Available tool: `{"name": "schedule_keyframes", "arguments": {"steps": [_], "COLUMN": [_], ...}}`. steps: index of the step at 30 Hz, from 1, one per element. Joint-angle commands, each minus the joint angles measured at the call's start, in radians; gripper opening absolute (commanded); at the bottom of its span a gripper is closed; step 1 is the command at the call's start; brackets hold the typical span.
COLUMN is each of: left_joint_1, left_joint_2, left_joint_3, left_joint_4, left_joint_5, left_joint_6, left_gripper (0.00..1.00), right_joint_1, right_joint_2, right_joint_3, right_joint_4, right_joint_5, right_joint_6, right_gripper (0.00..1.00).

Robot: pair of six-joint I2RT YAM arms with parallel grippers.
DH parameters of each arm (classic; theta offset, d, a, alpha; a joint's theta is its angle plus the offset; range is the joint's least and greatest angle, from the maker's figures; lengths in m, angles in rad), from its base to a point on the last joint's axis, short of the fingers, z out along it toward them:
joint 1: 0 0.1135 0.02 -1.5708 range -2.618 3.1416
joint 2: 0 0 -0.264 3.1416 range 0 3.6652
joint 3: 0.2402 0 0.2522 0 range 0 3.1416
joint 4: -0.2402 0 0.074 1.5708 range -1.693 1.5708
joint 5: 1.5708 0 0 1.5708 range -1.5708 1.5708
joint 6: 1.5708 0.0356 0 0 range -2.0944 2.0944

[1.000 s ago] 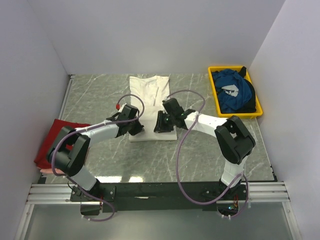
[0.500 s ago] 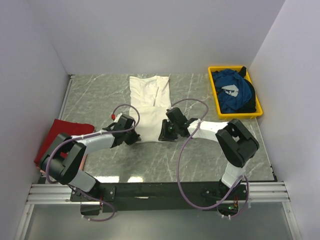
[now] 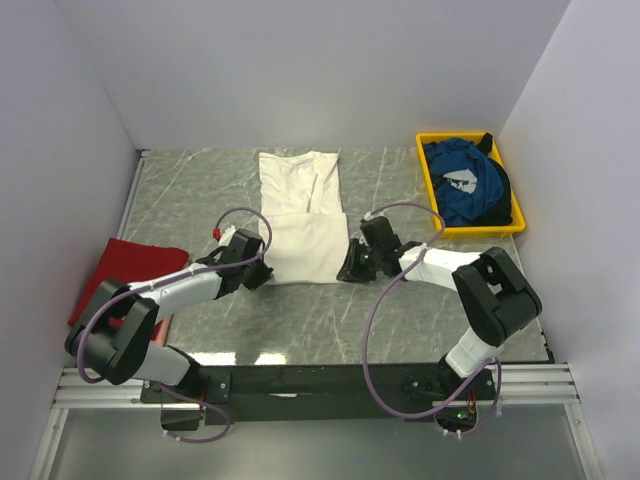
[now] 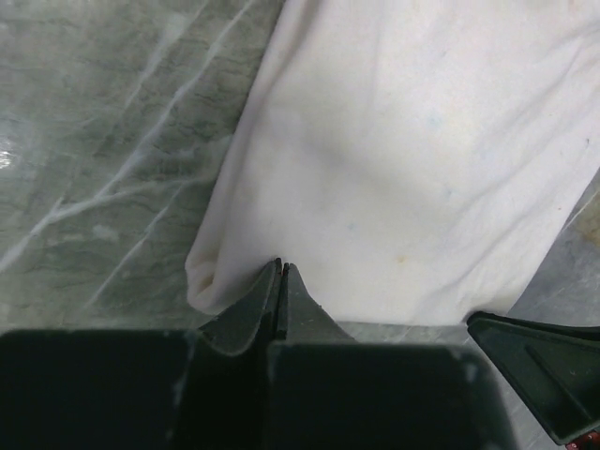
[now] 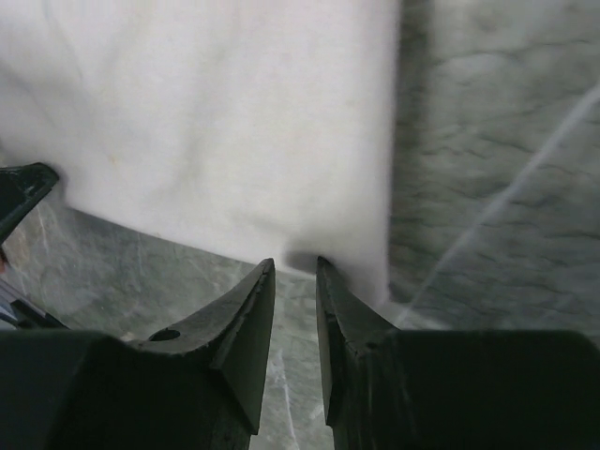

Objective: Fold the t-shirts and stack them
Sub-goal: Fold the tshirt

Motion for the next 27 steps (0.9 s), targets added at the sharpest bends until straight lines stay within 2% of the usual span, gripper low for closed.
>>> {"name": "schedule_keyframes", "arguments": {"steps": [1, 6, 16, 22, 26, 27], "left_joint_1": [0.013, 0.021, 0.022, 0.024, 0.027, 0.028], "left_joint_2": [-0.044, -0.029, -0.063, -0.139, -0.236, -0.250], "left_joint_3": [-0.005, -0.032, -0.069, -0.078, -0.079, -0.077], "left_joint_4": [-0.018, -0.007, -0.010, -0.019, -0.054, -0.061], "left_joint_5": [-0.033, -0.029, -0.039, -0.036, -0.041, -0.045], "left_joint_6": [0.016, 0.011, -0.006, 0.000, 0.009, 0.010], "left_gripper": [0.01, 0.01, 0.01, 0.01, 0.09, 0.14], "right_joint_1": [-0.052, -0.097, -0.109, -0.114, -0.114, -0.115], "right_joint_2": [-0.056, -0.063, -0.080, -0.141, -0.178, -0.187], "right_joint_3": [-0.042, -0.080, -0.109, -0.120, -0.114, -0.114], "right_joint_4": [0.039, 0.053, 0.059, 0.058, 0.053, 0.049], "right_joint_5": [-0.022, -0.046, -0.068, -0.086, -0.088, -0.085], "right_joint_6": [-0.004, -0.018, -0.019, -0.018, -0.027, -0.027], "right_gripper": [0.32, 0.32, 0.32, 0.32, 0.37, 0.39]}}
